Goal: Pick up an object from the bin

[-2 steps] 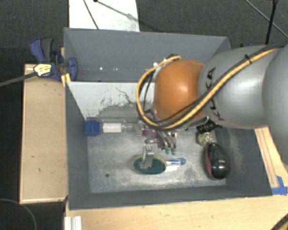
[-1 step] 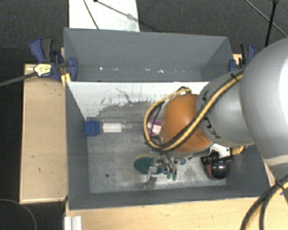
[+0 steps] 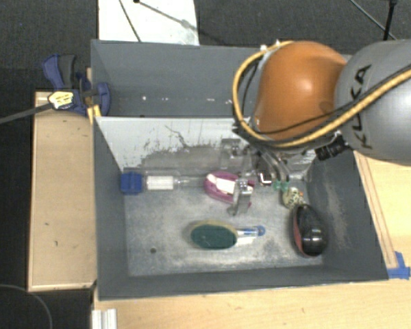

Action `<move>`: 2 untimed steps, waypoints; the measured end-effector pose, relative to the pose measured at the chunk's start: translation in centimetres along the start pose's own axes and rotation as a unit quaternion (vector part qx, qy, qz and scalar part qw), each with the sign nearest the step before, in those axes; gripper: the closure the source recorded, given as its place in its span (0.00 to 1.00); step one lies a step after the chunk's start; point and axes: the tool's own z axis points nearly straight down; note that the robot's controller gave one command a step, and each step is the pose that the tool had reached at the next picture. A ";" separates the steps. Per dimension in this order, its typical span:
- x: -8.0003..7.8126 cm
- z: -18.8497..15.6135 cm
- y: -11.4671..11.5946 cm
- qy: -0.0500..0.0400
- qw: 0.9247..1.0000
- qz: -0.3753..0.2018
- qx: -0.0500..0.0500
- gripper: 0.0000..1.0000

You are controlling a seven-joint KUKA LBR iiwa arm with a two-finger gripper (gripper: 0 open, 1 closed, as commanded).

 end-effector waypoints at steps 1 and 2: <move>3.1 12.3 -2.5 0.010 1.000 -0.012 0.001 0.00; 6.0 16.6 -0.5 0.008 1.000 -0.030 0.000 0.00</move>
Offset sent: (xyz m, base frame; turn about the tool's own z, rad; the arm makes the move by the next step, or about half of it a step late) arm -0.0266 -0.0250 -0.1189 -0.0264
